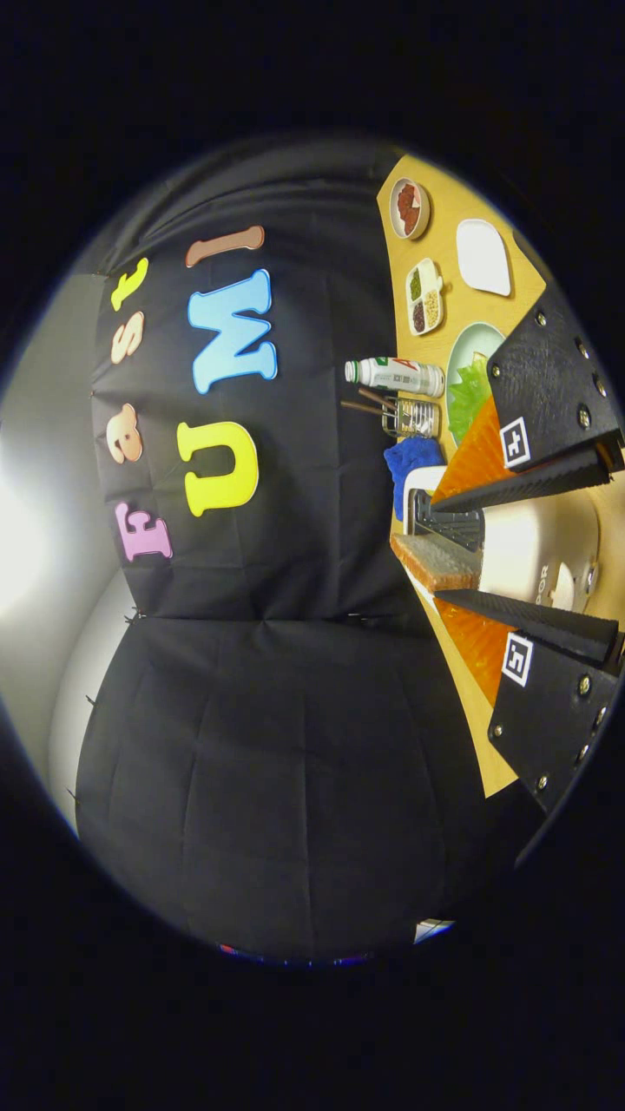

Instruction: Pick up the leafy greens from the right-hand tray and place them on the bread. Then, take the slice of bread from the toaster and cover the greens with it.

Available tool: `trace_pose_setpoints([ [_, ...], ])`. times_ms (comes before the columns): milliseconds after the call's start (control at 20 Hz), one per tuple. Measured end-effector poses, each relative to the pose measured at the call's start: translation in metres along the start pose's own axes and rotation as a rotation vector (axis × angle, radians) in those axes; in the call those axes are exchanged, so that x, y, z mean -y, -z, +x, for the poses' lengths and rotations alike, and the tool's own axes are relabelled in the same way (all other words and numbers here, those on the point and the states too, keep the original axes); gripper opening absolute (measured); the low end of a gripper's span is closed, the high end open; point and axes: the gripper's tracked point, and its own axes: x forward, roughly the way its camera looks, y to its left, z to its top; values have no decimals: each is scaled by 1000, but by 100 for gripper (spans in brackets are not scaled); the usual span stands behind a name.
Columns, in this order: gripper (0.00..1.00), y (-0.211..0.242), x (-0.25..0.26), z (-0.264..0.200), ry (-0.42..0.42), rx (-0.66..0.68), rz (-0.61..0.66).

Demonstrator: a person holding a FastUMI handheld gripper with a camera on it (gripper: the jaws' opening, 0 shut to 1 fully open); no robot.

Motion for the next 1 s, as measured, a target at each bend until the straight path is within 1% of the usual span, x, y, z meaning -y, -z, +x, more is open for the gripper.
trace_pose_setpoints([
  [150,55,4,-12,13,20,-4,-20],
  [300,55,14,-16,28,66,-34,-38],
  [400,55,18,-16,37,87,-47,-23],
  [550,55,15,-9,45,148,-36,-10],
  [650,55,17,-12,51,146,-45,2],
  [700,50,14,-12,52,144,-39,14],
  [800,50,10,-8,52,157,-32,15],
  [850,50,8,-2,51,186,-31,8],
  [900,36,11,-3,54,186,-34,8],
  [950,32,15,-6,56,170,-46,10],
  [1000,30,16,-11,57,154,-68,8],
])
